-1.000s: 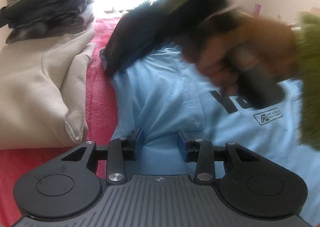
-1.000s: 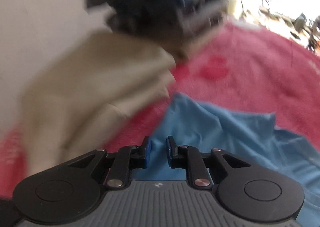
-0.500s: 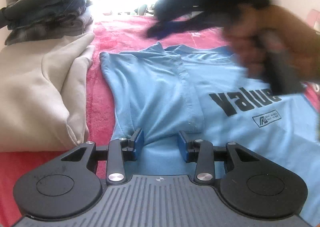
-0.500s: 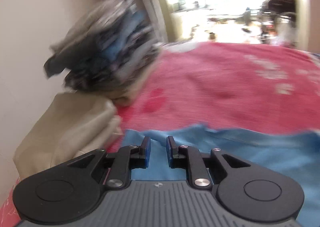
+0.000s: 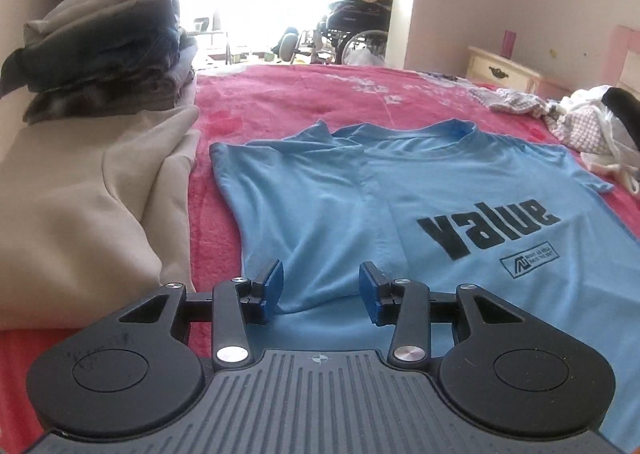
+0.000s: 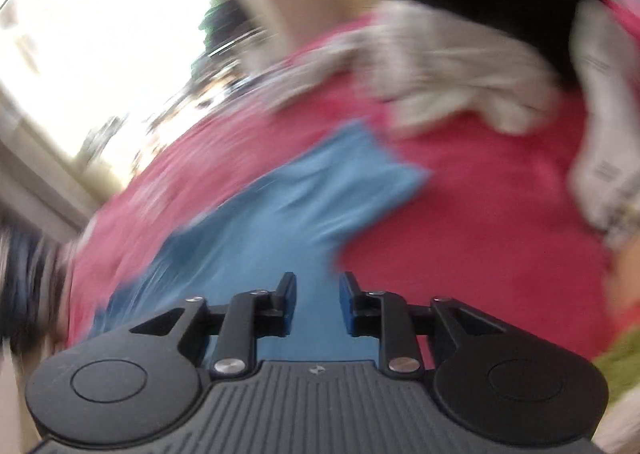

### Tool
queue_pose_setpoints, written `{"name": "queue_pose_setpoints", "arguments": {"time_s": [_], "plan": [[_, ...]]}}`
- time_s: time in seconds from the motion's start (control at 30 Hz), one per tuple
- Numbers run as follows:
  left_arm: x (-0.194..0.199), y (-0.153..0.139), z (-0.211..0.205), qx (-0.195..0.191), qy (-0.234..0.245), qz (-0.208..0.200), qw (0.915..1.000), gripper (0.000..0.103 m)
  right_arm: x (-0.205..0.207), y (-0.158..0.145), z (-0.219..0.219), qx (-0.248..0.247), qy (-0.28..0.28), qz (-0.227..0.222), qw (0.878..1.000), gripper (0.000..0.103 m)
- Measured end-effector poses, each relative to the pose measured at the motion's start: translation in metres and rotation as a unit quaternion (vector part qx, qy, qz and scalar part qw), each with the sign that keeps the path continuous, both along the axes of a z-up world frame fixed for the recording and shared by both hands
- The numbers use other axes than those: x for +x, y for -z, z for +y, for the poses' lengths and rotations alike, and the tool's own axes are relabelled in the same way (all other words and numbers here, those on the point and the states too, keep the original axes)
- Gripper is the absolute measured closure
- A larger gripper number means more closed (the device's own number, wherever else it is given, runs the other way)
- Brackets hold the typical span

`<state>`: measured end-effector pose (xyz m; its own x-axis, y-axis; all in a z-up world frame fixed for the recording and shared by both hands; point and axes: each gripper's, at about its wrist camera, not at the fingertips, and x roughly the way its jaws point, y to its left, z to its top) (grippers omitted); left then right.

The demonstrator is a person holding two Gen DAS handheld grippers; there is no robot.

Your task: Fold clothes

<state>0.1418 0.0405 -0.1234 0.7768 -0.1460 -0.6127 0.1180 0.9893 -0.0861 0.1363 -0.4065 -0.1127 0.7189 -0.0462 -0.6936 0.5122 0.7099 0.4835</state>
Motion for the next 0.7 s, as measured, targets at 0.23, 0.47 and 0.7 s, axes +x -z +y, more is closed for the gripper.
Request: {"name": "queue_pose_setpoints", "arguments": {"time_s": [0.23, 0.47, 0.7], "plan": [[0.006, 0.008, 0.003, -0.035, -0.009, 0.016, 0.9992, 0.061, 0.019, 0.063, -0.099, 0.157, 0.125, -0.032, 0.979, 0.055], [0.009, 0.018, 0.003, -0.031, -0.003, 0.016, 0.9994, 0.06, 0.064, 0.09, -0.102, 0.159, 0.131, -0.053, 0.977, 0.077], [0.009, 0.017, 0.009, -0.046, 0.001, 0.019, 0.9988, 0.06, 0.108, 0.023, -0.039, -0.037, -0.001, -0.091, 0.995, 0.098]]}}
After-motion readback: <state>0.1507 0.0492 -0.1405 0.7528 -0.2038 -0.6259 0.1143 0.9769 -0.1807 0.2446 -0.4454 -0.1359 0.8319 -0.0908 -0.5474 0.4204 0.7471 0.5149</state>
